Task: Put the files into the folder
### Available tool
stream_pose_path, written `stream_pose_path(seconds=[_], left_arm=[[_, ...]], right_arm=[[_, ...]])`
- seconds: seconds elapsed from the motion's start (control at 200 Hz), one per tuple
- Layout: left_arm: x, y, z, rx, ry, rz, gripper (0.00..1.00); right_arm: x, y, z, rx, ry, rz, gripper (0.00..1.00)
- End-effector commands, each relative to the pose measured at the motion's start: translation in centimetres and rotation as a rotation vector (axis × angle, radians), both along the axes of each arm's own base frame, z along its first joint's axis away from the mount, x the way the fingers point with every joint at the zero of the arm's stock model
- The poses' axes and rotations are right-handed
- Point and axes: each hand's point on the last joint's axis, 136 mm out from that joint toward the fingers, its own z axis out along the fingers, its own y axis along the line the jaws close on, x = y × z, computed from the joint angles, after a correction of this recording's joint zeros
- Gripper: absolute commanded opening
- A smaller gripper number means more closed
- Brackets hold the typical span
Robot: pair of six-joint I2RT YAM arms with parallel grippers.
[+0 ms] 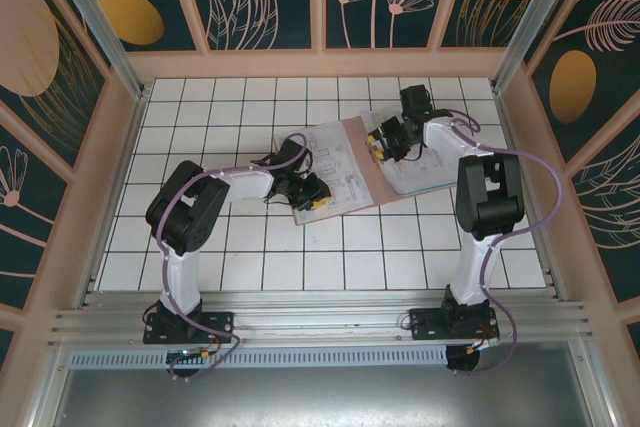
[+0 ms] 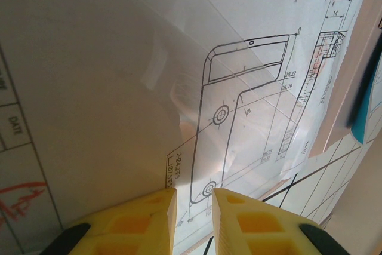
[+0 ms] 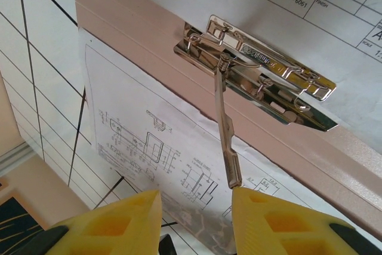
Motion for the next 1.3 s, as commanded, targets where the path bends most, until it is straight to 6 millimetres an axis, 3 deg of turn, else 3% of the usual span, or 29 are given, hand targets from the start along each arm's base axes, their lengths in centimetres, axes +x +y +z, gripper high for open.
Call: stream_pose_path(seconds=[0.0,0.215,0.38,0.52,0.64,0.891,1.141,1.296], left_arm=[[0.2,0.4,-0.6,0.025,0.01,0.003,0.25],[0.3,0.2,-0.6,0.022,0.013,-0.004,0.24],[0.2,0.3,-0.6,0.023,0.013,-0.006,0.25],[0.1,0.3,-0.7,0.024,0.016,-0.007,0.25],[0.1,0.3,-0.7,0.023,0.014,-0.008,0.24],[0.1,0.3,-0.8,0.021,0.018,-0.007,0.25],[-0.2,0.5,-0.9,0.03,0.023,-0.004,0.25],[-0.5,0.8,-1.1,0.033,0.03,-0.001,0.24]], right_arm=[[-0.5,-1.1,0.7,-0.037,-0.019,-0.036,0.37],[-1.7,-0.7,-1.3,-0.012,0.02,-0.035,0.38],[-0.4,-0.5,-1.3,-0.001,0.004,-0.042,0.33],[0.1,-0.3,-1.6,-0.003,0.007,-0.04,0.27],[0.1,-0.4,-1.9,-0.003,0.014,-0.048,0.16],[-0.1,-0.6,-2.5,-0.011,0.025,-0.052,0.05],[-1.3,-1.3,-3.9,-0.035,0.045,-0.035,0.02],[-3.1,-2.8,-6.3,-0.073,0.062,-0.024,0.01]])
